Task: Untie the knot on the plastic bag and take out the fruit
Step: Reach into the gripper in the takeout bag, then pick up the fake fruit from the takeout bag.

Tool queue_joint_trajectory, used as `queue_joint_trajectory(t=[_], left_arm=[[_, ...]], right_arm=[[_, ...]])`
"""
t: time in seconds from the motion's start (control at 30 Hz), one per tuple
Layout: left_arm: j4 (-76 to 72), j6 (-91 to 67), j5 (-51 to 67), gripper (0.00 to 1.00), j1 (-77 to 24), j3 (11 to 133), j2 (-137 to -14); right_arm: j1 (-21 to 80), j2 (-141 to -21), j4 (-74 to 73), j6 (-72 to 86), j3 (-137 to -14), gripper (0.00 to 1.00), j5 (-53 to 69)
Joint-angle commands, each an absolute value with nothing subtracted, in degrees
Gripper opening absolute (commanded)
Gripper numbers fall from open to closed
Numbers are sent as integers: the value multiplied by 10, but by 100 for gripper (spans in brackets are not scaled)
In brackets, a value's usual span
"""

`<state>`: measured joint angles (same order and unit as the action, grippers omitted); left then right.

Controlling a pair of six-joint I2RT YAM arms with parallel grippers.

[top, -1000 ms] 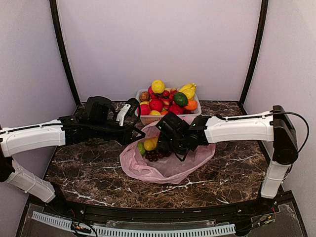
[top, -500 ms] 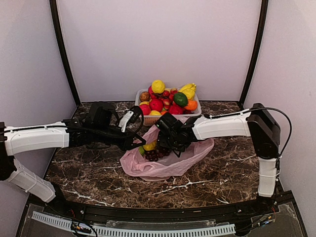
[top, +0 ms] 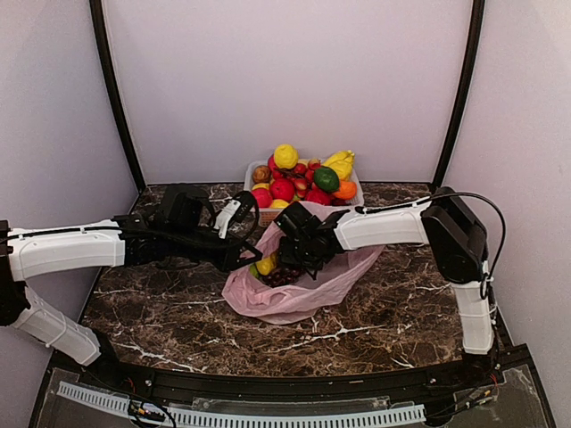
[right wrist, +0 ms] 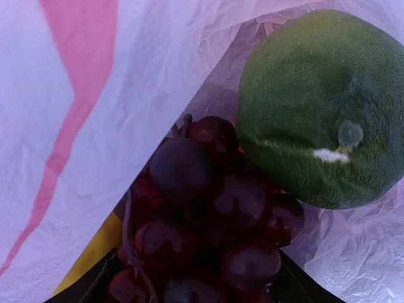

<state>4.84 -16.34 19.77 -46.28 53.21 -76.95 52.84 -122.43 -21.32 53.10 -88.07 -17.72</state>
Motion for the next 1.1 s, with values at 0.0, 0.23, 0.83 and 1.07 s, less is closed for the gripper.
queue_joint_trajectory(t=[0.0,0.23,0.83,1.07], left_arm=[[75,-173,175,1,-462,544,-760],[74,-205,140,1,-460,545,-765],[105,-225,103,1,-427,589,-786],[107,-231,101,1,-419,601,-790]], right_arm=[[522,-1245,-219,501,-897,62,-163],[523,-1198,-155,444,-854,22,-148],[589,-986,-173,298,-737,10,-117],[622,-922,-170,284,-734,11,-121]])
